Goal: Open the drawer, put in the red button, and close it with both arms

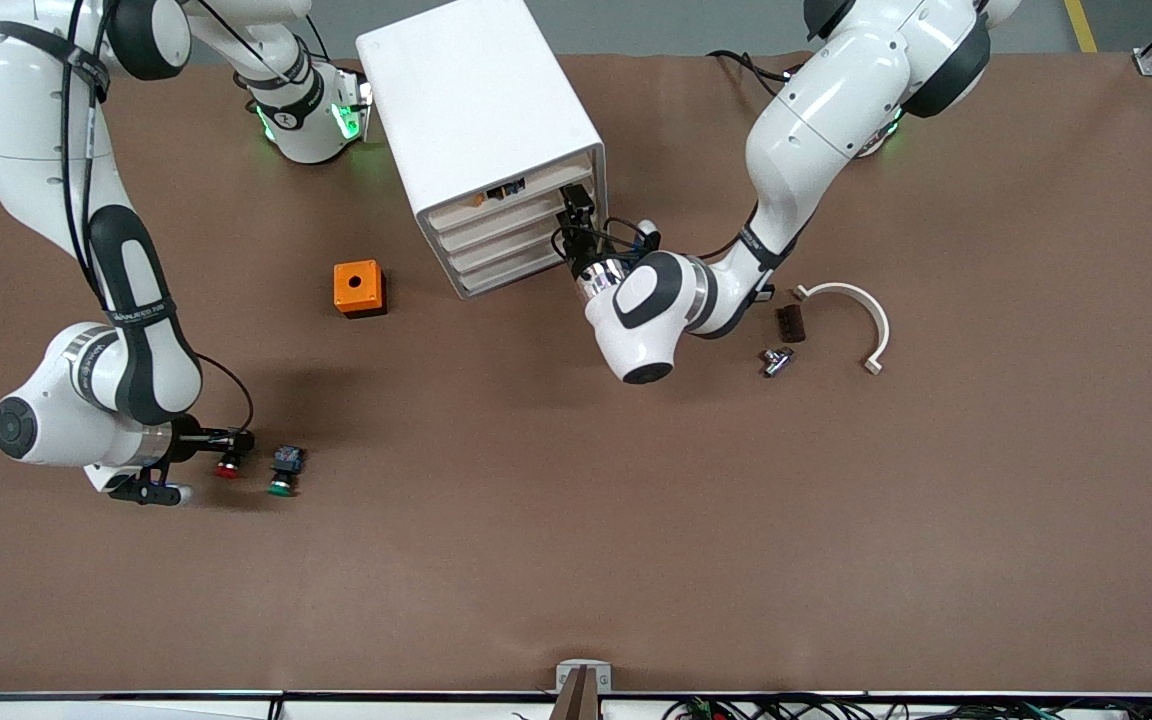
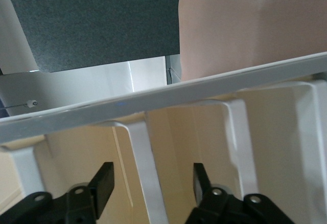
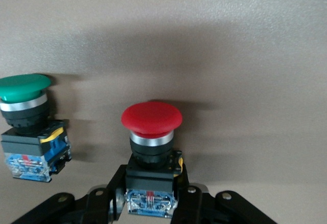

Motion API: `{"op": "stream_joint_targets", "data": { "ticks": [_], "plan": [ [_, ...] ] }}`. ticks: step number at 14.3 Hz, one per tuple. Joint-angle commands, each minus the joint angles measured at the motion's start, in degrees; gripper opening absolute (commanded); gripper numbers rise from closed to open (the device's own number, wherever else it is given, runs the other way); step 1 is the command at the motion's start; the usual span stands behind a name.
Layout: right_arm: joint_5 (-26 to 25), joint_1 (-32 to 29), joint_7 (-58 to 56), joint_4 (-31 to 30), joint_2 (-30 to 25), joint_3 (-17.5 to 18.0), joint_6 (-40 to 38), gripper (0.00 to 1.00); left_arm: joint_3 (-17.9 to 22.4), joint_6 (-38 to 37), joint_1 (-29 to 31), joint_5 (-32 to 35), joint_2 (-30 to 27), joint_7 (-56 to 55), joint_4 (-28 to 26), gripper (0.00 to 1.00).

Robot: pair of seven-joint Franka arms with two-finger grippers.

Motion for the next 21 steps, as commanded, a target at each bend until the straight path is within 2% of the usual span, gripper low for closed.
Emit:
{"op": "stream_joint_targets", "data": {
  "ticks": [1, 4, 7, 11, 14, 21],
  "plan": [
    [0.80, 0.16, 0.79, -0.07, -0.74, -0.02, -0.15, 0.00, 0.09, -0.99, -0.32, -1.52, -0.04, -1.16, -0.36, 0.39],
    [0.63, 1.55, 8.42, 2.11, -1.27, -0.19, -6.10, 0.00, 0.09, -0.90, -0.15, -1.70, -0.04, -1.16, -0.36, 0.18],
    [-2.17, 2.61, 17.20, 6.68, -2.06, -0.11, -15.68, 0.00, 0.09, -0.90, 0.38, -1.96, -0.13, -1.16, -0.18, 0.07],
    [-2.54, 4.46, 25.82, 10.65, -4.07, -0.02, -25.44, 0.00, 0.18, -0.90, 1.52, -3.54, -0.13, -1.16, -0.18, 0.05],
    [-2.54, 6.04, 32.59, 12.31, -7.15, 0.07, -30.54, 0.00, 0.44, -0.64, 2.92, -3.63, -0.13, -1.07, -0.09, 0.07],
    [-2.10, 10.70, 49.29, 19.18, -10.31, 0.25, -44.70, 0.00, 0.88, 0.59, 9.07, -3.72, -0.13, -1.07, 1.92, 0.13]
  ]
}}
